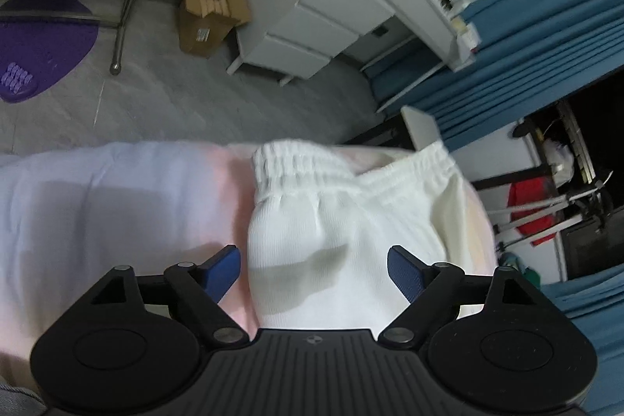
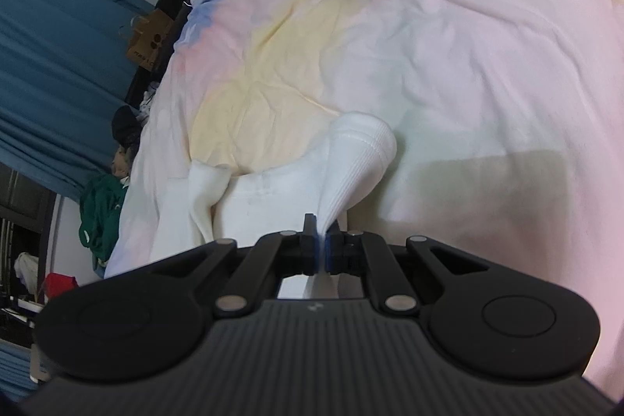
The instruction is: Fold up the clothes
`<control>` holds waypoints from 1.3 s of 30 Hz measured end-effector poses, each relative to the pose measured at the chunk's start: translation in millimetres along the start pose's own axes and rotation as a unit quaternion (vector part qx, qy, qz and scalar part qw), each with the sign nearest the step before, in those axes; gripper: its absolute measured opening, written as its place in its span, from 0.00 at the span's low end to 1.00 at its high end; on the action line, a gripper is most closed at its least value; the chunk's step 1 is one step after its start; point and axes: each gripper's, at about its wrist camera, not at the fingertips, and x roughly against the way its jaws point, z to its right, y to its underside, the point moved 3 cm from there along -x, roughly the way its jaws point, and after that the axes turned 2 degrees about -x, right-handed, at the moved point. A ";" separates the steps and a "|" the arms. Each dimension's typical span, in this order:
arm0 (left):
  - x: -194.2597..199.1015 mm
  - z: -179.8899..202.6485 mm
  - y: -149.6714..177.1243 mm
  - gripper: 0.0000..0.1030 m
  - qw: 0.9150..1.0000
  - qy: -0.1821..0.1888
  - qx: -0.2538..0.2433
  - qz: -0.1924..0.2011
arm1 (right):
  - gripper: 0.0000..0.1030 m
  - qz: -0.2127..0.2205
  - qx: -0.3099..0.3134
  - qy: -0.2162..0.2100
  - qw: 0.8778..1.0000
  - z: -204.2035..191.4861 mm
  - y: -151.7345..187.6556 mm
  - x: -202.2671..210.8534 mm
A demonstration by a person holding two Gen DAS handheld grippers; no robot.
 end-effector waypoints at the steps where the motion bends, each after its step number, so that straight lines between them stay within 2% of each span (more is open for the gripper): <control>1: -3.4 0.7 1.6 0.82 1.000 0.003 -0.002 -0.007 | 0.06 0.001 0.002 -0.001 1.000 -1.3 0.3 0.4; 5: -21.3 4.8 10.0 0.80 0.999 0.024 0.000 -0.041 | 0.06 0.003 0.009 -0.005 1.000 -5.8 0.3 1.1; 6: -24.0 6.7 11.7 0.78 0.998 0.034 -0.001 -0.045 | 0.06 0.004 0.010 -0.006 1.000 -6.4 0.1 1.1; 8: -21.5 12.9 12.8 0.71 0.997 0.062 -0.008 -0.036 | 0.06 0.008 0.011 -0.019 1.000 -8.4 -0.3 3.3; 11: -15.3 25.1 13.1 0.70 0.993 0.119 -0.022 -0.014 | 0.06 0.026 0.031 -0.052 0.998 -20.1 0.0 12.6; 12: -15.3 29.6 14.3 0.69 0.992 0.124 -0.032 -0.008 | 0.06 0.034 0.040 -0.060 0.997 -24.4 0.5 15.8; 13: -15.7 33.3 17.0 0.58 0.992 0.122 -0.039 -0.003 | 0.06 0.038 0.046 -0.064 0.996 -27.3 0.9 17.8; 15: -16.6 38.9 24.1 0.44 0.992 0.117 -0.049 0.005 | 0.06 0.042 0.052 -0.065 0.996 -30.1 1.3 19.3; 17: -18.4 45.6 28.5 0.37 0.992 0.109 -0.065 0.007 | 0.06 0.038 0.048 -0.058 0.996 -27.2 1.0 17.5; 18: -19.2 47.6 30.0 0.29 0.992 0.104 -0.070 0.008 | 0.06 0.036 0.042 -0.053 0.997 -23.9 0.0 16.2; 20: -22.0 46.6 30.8 0.15 0.993 0.098 -0.059 0.005 | 0.06 0.033 0.031 -0.046 0.998 -17.1 -1.9 14.4; 22: -23.4 43.3 28.7 0.09 0.993 0.106 -0.043 0.004 | 0.06 0.035 0.026 -0.045 0.998 -13.7 -3.2 15.4; 26: -5.1 36.5 18.8 0.05 0.987 0.159 -0.020 0.035 | 0.06 0.051 0.041 -0.050 0.997 -17.5 -1.6 29.0; 29: 19.6 39.2 13.0 0.04 0.979 0.192 -0.030 0.060 | 0.05 0.085 0.059 -0.056 0.993 -24.2 -2.1 52.6; 33: 26.5 76.1 3.7 0.04 0.975 0.200 -0.063 0.068 | 0.05 0.114 0.084 -0.076 0.987 -33.5 -4.5 75.6; 36: 31.8 103.7 -3.3 0.04 0.972 0.206 -0.088 0.073 | 0.05 0.103 0.100 -0.096 0.985 -50.4 -6.1 72.8; 39: 37.0 131.4 -10.2 0.04 0.968 0.212 -0.113 0.078 | 0.05 0.095 0.130 -0.097 0.982 -82.7 -6.8 58.3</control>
